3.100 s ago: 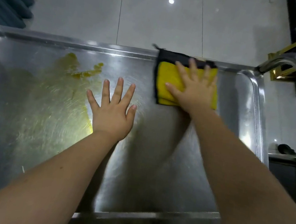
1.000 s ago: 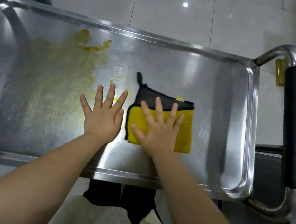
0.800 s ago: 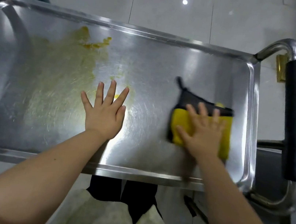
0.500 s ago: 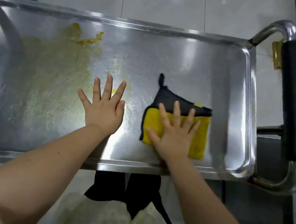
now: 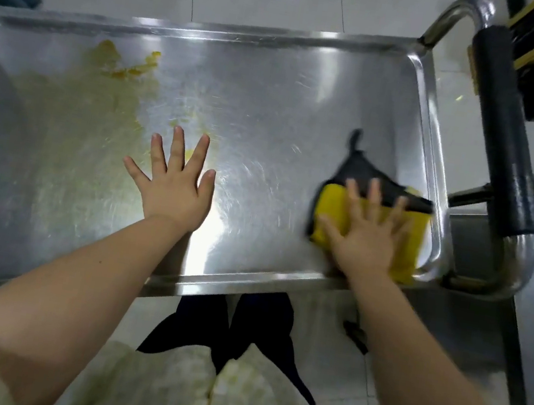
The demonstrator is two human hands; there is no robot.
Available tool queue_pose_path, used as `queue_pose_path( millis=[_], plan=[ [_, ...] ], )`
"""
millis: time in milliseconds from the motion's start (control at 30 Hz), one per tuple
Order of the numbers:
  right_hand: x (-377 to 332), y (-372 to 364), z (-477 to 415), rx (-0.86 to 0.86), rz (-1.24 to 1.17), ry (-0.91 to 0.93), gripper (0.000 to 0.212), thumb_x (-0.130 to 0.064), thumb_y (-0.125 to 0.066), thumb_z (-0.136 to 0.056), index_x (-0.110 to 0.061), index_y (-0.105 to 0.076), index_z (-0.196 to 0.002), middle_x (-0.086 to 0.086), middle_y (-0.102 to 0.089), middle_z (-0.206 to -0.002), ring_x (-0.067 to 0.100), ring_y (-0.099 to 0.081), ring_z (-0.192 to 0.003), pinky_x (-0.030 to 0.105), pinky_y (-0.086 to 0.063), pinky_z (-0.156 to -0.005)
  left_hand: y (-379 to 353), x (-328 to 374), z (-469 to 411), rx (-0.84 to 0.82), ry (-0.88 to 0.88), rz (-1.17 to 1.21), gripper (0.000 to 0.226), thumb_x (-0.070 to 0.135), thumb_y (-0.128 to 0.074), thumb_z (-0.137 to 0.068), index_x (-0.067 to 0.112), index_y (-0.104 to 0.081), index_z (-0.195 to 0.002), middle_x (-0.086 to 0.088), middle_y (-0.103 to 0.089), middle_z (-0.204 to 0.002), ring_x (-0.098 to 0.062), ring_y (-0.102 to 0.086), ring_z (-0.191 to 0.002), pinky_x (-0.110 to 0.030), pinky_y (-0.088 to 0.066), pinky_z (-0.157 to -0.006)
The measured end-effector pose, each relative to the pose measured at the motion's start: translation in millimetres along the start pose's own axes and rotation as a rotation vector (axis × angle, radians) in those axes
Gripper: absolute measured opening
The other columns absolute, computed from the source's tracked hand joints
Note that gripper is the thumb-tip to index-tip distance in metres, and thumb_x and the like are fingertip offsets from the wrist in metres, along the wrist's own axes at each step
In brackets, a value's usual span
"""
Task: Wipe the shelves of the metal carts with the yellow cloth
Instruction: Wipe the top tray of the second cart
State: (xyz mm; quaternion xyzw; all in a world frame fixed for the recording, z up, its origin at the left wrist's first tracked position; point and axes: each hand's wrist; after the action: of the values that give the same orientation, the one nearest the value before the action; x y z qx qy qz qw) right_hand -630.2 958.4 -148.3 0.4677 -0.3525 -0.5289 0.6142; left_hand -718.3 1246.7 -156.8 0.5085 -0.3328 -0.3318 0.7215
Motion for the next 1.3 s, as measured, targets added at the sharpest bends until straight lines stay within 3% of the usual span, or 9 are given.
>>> queue_pose_path(
  millis=[100,200,367,500,600,767,867,1033,1300],
  plan=[
    [-86.5,-22.5,49.7,0.066,0.031,0.357,0.079,-0.082,-0.034,-0.081,-0.046,-0.027,-0.151,-0.002,-0.020,-0.163,0.049,-0.007,-0.147,0.070,-0.007,-0.112,1.5,-3.3,-1.0,0.004,0.000,0.005,0.054,0.052,-0.014,-0.102,0.047,-0.001,-0.154,0.003,0.007,-0.166,-0.031,0.012,-0.151,-0.072,0.010,-0.110],
    [-108.3,-26.4,65.6,0.077,0.023,0.522,0.075,-0.081,-0.039,-0.082,-0.047,-0.032,-0.149,-0.005,-0.023,-0.162,0.044,-0.008,-0.148,0.067,-0.006,-0.114,1.2,-5.3,1.6,0.022,0.011,0.017,0.053,0.048,-0.019,-0.103,0.046,-0.007,-0.154,0.004,0.004,-0.166,-0.031,0.008,-0.151,-0.073,0.008,-0.110],
    [19.2,-8.4,20.4,-0.020,0.055,0.225,0.082,-0.088,-0.023,-0.075,-0.058,0.002,-0.148,-0.016,0.006,-0.163,0.031,0.017,-0.149,0.061,0.009,-0.116,1.6,1.6,1.6,0.012,0.017,0.005,0.053,0.049,-0.016,-0.102,0.047,-0.003,-0.154,0.004,0.006,-0.166,-0.030,0.011,-0.151,-0.070,0.013,-0.109],
    [89.6,13.8,-7.2,-0.078,0.194,0.012,0.085,-0.089,-0.002,-0.070,-0.055,0.016,-0.146,-0.013,0.017,-0.163,0.036,0.016,-0.148,0.063,0.007,-0.116,0.8,4.8,-0.1,0.024,0.022,0.004,0.053,0.049,-0.016,-0.102,0.047,-0.003,-0.153,0.003,0.005,-0.166,-0.031,0.010,-0.151,-0.070,0.013,-0.109],
    [43.5,5.4,3.4,-0.055,0.121,0.054,0.086,-0.088,-0.006,-0.072,-0.054,0.015,-0.147,-0.010,0.015,-0.163,0.043,0.015,-0.147,0.067,0.006,-0.114,1.7,4.3,-1.7,0.016,0.026,-0.015,0.053,0.050,-0.014,-0.102,0.047,0.000,-0.153,0.003,0.007,-0.166,-0.031,0.012,-0.151,-0.069,0.014,-0.108],
    [-109.2,-22.5,63.6,-0.027,0.109,0.443,0.080,-0.084,-0.025,-0.082,-0.049,-0.010,-0.153,-0.003,-0.008,-0.165,0.049,0.003,-0.147,0.072,0.000,-0.111,10.6,-3.1,-7.0,-0.035,-0.047,0.023,0.054,0.044,-0.019,-0.104,0.042,-0.006,-0.156,0.000,0.006,-0.166,-0.032,0.015,-0.150,-0.061,0.017,-0.113],
    [-132.7,-26.7,67.2,-0.018,0.100,0.447,0.078,-0.082,-0.028,-0.084,-0.048,-0.015,-0.153,-0.003,-0.010,-0.165,0.048,0.001,-0.147,0.072,-0.001,-0.110,24.8,-40.0,-19.5,-0.027,-0.097,0.013,0.054,0.036,-0.029,-0.105,0.038,-0.014,-0.156,0.000,-0.004,-0.166,-0.034,0.009,-0.150,-0.058,0.014,-0.114],
    [-126.9,-29.5,64.2,-0.040,0.113,0.456,0.077,-0.083,-0.021,-0.085,-0.051,0.000,-0.152,-0.005,0.005,-0.165,0.045,0.016,-0.146,0.071,0.006,-0.111,39.9,-149.8,-34.0,0.055,0.075,0.024,0.058,0.044,-0.021,-0.098,0.036,-0.020,-0.156,-0.003,-0.010,-0.165,-0.039,0.001,-0.150,-0.069,0.007,-0.112],
    [-211.0,-8.8,-40.2,0.049,0.117,0.442,0.077,-0.082,-0.019,-0.084,-0.049,-0.006,-0.153,0.000,-0.003,-0.166,0.048,0.001,-0.147,0.072,-0.003,-0.110,30.9,-158.4,-40.3,0.069,0.037,-0.018,0.058,0.049,-0.013,-0.099,0.039,-0.012,-0.156,-0.003,-0.007,-0.166,-0.031,-0.002,-0.152,-0.067,0.008,-0.113]
  ],
)
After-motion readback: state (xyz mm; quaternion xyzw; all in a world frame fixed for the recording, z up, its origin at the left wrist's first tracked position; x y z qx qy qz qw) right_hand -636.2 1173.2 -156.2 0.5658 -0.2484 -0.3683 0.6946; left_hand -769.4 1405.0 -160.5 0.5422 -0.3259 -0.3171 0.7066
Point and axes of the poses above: each hand's wrist, its own z-axis away from the middle knuckle, its own y-axis out of the back of the hand, x = y × z
